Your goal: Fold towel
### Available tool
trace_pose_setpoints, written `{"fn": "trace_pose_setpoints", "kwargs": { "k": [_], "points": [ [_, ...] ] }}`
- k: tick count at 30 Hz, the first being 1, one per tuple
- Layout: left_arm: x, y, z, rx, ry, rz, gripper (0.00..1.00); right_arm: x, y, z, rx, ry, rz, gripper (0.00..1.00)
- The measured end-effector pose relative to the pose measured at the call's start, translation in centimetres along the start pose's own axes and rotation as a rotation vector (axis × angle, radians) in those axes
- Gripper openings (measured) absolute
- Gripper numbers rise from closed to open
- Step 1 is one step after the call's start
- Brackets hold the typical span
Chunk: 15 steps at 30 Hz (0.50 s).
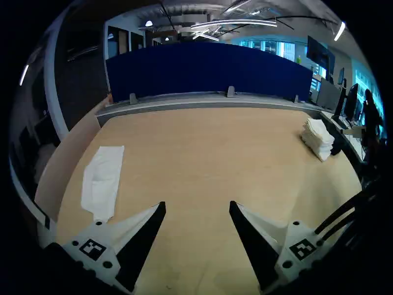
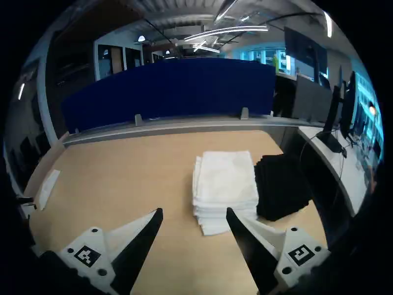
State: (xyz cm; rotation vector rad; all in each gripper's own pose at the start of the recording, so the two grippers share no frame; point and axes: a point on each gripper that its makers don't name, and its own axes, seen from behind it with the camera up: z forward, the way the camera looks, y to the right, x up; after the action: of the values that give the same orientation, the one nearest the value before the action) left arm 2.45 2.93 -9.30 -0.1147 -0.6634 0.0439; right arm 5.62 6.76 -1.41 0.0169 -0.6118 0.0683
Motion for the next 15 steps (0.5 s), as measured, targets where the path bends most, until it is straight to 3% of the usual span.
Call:
{"fn": "trace_pose_setpoints", "kwargs": {
  "k": [8,15],
  "points": [
    [0.9,0.6,0.4,-0.024,0.031,0.009,0.96,-0.3,-2.6,-2.9,0.016,0.084,0.041,1.0],
    [3.3,0.5,0.6,-0.026,0.128,-0.011,0.96,1.4,-4.3,-4.4,0.009,0.212,0.09,1.0]
  ]
}}
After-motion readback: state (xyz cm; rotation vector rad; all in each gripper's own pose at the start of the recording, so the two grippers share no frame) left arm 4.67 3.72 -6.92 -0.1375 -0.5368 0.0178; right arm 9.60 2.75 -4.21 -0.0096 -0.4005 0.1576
